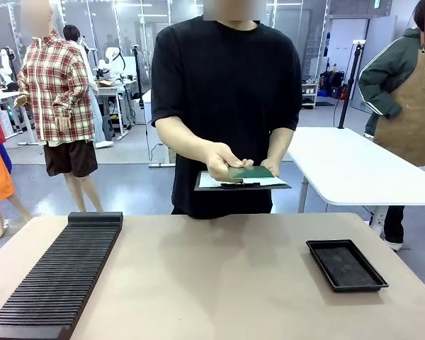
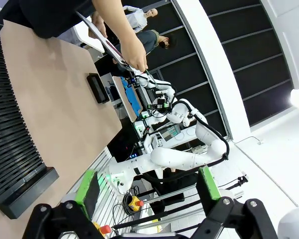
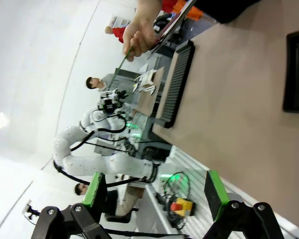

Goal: Inspect the PCB.
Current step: Pick up the Blank PCB that the human is holding.

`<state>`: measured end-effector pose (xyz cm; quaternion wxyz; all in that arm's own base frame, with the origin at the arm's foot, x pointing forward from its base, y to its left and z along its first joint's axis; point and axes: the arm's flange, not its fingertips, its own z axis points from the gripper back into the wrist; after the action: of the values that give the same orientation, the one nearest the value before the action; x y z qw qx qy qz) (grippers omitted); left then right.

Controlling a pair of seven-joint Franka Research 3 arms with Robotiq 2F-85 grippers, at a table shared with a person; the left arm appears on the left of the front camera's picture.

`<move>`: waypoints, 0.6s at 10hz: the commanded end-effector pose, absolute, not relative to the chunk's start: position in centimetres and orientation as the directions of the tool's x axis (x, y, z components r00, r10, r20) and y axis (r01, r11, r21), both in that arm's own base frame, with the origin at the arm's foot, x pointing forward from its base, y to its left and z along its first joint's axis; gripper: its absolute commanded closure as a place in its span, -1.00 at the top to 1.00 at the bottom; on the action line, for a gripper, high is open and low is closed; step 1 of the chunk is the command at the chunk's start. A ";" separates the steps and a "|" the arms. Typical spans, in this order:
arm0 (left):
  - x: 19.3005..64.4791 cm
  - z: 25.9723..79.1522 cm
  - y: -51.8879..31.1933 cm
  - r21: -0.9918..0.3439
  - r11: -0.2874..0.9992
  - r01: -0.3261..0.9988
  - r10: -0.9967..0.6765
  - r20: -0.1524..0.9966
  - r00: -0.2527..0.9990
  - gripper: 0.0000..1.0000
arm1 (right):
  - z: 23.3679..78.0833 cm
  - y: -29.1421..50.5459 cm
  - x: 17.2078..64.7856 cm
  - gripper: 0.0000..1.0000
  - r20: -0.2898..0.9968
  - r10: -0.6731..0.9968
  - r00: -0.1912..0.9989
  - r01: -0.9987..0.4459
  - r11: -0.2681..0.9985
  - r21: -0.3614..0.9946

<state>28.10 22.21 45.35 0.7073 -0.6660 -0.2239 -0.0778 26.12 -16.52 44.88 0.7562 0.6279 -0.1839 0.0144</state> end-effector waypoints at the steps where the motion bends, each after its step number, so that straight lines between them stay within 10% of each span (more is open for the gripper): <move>1: 28.0 45.6 22.2 -0.904 0.119 0.411 0.182 0.427 0.886 1.00 | 48.0 -14.2 28.1 1.00 0.174 -0.196 0.965 -0.147 0.144 0.979; 6: 28.0 45.6 22.2 -0.904 0.119 0.411 0.182 0.427 0.886 1.00 | 51.2 -4.5 33.3 1.00 0.047 -0.207 0.977 -0.024 0.113 0.993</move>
<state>28.12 22.18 45.38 0.7075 -0.6657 -0.2238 -0.0783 32.82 -6.54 50.83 0.7332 0.6724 -0.0912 -0.0450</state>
